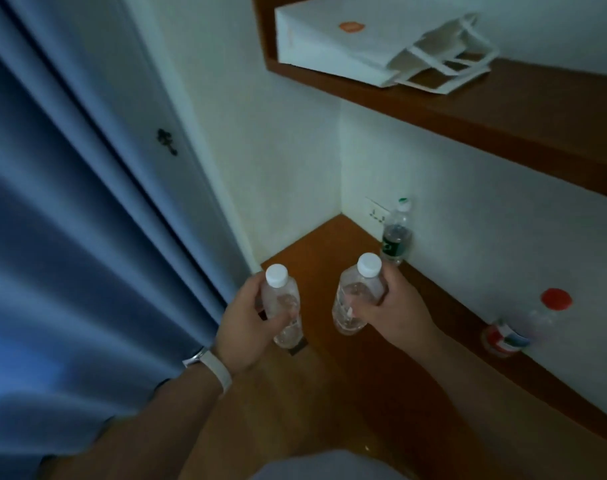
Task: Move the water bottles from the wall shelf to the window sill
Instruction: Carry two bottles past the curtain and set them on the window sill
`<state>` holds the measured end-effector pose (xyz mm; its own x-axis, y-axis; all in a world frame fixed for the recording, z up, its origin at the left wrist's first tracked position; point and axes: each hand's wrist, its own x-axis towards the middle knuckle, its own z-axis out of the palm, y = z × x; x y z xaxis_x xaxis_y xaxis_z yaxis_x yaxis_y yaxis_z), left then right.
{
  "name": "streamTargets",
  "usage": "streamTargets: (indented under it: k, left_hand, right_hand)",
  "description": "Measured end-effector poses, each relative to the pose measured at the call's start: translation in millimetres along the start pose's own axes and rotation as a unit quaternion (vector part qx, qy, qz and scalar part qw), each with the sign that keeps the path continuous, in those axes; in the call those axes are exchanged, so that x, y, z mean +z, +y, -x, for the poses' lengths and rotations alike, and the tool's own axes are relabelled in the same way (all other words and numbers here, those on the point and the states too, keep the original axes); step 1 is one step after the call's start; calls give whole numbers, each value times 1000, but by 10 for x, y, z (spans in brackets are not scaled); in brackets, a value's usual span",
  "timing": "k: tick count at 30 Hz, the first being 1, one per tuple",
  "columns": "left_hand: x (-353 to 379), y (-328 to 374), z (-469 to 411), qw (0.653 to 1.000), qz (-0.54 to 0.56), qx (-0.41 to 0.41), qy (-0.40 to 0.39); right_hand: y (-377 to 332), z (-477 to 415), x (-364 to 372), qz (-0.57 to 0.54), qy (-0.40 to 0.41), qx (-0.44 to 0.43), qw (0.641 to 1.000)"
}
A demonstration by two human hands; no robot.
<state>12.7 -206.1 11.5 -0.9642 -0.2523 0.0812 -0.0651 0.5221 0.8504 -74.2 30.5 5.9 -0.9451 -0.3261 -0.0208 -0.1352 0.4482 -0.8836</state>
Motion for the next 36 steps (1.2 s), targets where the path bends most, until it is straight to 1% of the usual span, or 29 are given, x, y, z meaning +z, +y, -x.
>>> streamTargets:
  k: [5, 10, 18, 24, 28, 32, 36]
  left_hand:
    - [-728, -394, 293, 998, 11, -17, 66]
    - [-1502, -875, 678, 988, 37, -38, 142]
    - [-2646, -1656, 1483, 964, 42, -78, 249]
    - [-3270, -2068, 2086, 933, 50, -119, 335]
    - [-3538, -2281, 2408, 902, 51, -157, 400]
    - [-3735, -2481, 2631, 873, 40, -207, 439]
    - [-3925, -2605, 2694, 846, 20, -239, 475]
  right_hand:
    - [-585, -52, 668, 1, -30, -52, 998]
    - [-1115, -21, 1492, 2, -76, -81, 994]
    - [-1857, 183, 2945, 15, -142, -129, 981]
    - [-2275, 326, 3841, 31, -214, -164, 962]
    - [-2513, 349, 4351, 44, -265, -201, 942]
    - [-2693, 321, 4824, 52, -303, -225, 925]
    - [-2868, 197, 5295, 46, -364, -243, 898]
